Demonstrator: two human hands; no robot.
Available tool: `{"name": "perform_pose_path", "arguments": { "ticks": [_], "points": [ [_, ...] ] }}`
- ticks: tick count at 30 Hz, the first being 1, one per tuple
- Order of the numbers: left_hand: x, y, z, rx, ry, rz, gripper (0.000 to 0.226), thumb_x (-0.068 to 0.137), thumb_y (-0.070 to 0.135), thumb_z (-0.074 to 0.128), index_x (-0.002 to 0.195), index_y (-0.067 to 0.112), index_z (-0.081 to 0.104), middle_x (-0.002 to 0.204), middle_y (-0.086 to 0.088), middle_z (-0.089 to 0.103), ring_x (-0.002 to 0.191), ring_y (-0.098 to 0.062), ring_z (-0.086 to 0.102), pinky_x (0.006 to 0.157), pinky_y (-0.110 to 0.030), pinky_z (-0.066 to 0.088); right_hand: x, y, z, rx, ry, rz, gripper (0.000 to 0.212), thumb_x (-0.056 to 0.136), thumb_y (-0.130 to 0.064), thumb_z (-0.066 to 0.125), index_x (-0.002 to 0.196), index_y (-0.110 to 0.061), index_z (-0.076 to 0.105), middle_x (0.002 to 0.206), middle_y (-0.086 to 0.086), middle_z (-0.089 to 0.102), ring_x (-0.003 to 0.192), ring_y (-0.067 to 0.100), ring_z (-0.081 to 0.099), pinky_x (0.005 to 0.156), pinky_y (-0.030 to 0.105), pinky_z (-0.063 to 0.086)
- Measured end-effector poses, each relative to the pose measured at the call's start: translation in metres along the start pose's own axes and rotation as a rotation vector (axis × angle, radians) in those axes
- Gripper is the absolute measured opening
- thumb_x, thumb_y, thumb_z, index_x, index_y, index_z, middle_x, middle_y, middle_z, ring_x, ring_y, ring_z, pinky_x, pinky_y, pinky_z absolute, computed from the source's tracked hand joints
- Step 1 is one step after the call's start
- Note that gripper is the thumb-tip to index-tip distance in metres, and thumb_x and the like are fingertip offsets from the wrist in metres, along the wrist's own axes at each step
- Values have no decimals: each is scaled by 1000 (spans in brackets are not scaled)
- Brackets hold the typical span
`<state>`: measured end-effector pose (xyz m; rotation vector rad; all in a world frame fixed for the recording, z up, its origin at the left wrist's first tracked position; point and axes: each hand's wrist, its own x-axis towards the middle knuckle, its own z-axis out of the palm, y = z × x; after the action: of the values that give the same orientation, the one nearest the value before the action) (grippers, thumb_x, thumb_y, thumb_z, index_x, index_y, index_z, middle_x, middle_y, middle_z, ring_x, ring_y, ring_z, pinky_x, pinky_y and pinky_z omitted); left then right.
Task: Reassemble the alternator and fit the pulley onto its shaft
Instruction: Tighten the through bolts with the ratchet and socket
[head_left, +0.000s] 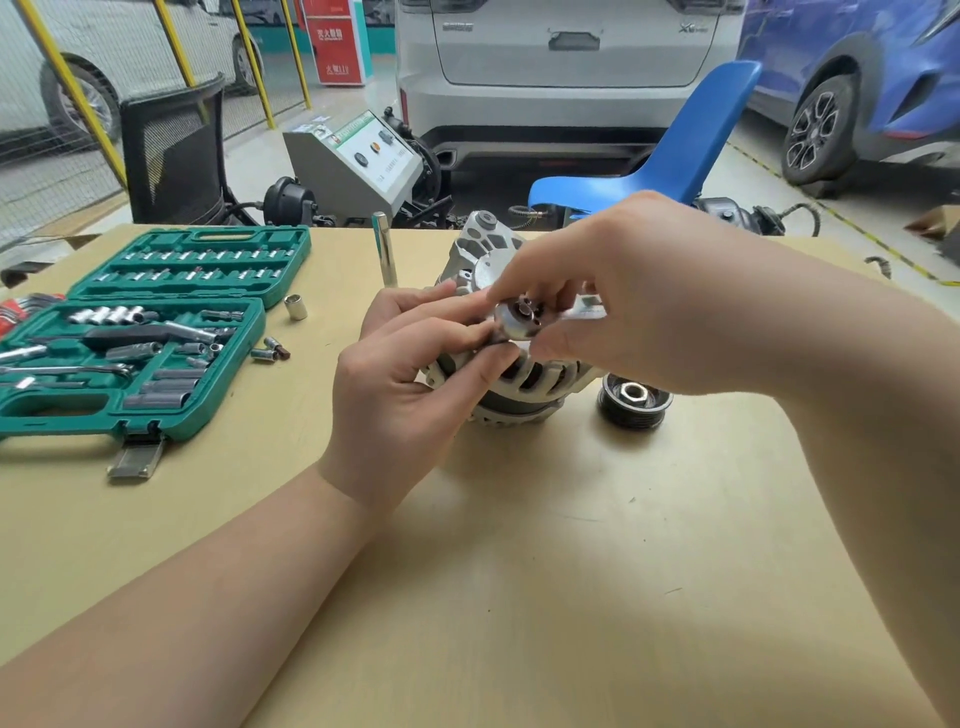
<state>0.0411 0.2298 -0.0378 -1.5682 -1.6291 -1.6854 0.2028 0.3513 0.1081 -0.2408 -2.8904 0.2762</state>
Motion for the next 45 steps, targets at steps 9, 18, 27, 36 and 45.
{"name": "perform_pose_path", "arguments": {
  "ticks": [9,18,27,36,45],
  "points": [
    [-2,0,0,27,-4,-28,22,90,16,89,106,3,81,123,-7,78,122,-35,66,108,-53,51,3,-1,4,132,37,125,44,70,-60,73,106,-36,70,86,-16,71,79,2,66,75,37,58],
    [-1,0,2,41,7,-12,22,95,20,83,102,0,82,122,-9,78,119,-36,68,106,-54,51,4,-7,12,114,57,101,20,87,-50,75,91,-39,59,77,-19,61,71,-2,57,58,27,41],
    [-1,1,0,47,-9,16,20,95,17,82,105,0,82,121,-8,78,120,-31,67,108,-47,48,4,-2,4,-22,22,-39,23,90,-29,79,105,-42,67,86,-12,69,84,15,62,71,42,55],
    [-8,-1,1,-5,45,-15,17,91,19,87,98,6,80,122,-8,78,123,-25,67,106,-53,51,3,-12,11,-90,-5,112,32,87,-58,70,82,-27,65,74,-6,67,70,18,64,59,33,52],
    [-2,-2,0,18,3,21,20,95,17,81,103,-2,81,124,-8,77,123,-20,67,110,-48,49,4,-6,6,-143,41,-38,18,92,-28,76,100,-36,63,89,-7,65,87,27,60,69,47,56]
  ]
}}
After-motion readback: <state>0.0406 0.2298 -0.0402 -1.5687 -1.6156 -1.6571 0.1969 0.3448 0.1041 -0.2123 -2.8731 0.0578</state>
